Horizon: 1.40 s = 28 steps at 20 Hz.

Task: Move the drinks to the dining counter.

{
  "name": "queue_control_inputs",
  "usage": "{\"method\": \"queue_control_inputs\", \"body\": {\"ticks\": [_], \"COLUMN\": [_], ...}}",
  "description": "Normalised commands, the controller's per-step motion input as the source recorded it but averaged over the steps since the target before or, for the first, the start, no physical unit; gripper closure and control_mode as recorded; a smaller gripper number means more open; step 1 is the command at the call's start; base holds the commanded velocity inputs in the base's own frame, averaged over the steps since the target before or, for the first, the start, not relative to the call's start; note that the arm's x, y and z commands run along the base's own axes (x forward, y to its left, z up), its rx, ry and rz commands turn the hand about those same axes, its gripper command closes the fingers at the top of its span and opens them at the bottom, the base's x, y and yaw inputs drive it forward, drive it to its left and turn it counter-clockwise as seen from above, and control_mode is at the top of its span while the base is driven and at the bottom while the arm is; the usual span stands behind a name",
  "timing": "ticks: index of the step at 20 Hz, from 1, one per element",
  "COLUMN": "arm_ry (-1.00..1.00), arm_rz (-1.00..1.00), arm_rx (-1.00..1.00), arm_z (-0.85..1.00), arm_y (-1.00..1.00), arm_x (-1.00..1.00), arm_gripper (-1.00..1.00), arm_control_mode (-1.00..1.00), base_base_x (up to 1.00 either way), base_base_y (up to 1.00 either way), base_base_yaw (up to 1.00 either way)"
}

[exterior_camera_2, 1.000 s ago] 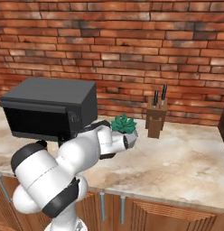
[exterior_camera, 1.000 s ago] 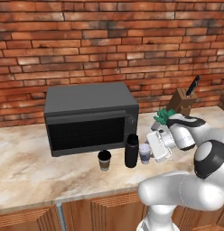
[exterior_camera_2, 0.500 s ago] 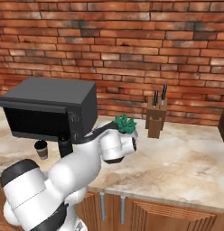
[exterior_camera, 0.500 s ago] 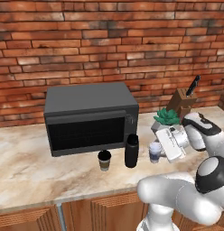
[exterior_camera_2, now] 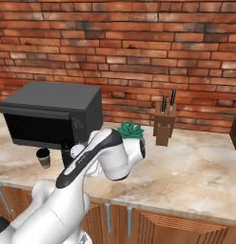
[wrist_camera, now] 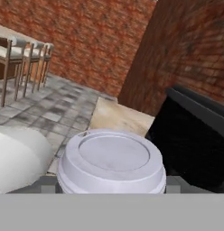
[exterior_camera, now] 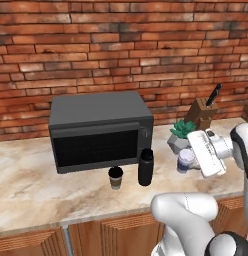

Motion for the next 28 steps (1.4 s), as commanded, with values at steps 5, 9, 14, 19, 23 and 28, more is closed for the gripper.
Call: {"method": "queue_control_inputs", "body": {"ticks": [5,9,14,19,23,28], "arm_ry": [-0.22,-0.09,-0.04,0.00,0.00,0.00], "arm_rz": [0.03,0.03,0.02,0.00,0.00,0.00], "arm_rx": [0.00,0.00,0.00,0.00,0.00,0.00], "arm_z": [0.68,0.11,0.00,0.00,0.00,0.00], "arm_y": [0.00,0.04,0.02,0.00,0.00,0.00], "arm_x": [-0.89,-0.79,-0.48,0.00,0.00,0.00], "arm_gripper": [1.00,1.00,1.00,1.00,1.00,1.00], "arm_control_mode": [-1.00,-1.00,-1.00,1.00,1.00,1.00], "base_base_x": [0.00,0.00,0.00,0.00,-0.73,-1.00], "base_base_y": [0.00,0.00,0.00,0.00,0.00,0.00], "base_base_yaw": [0.00,0.00,0.00,0.00,0.04,0.13]}}
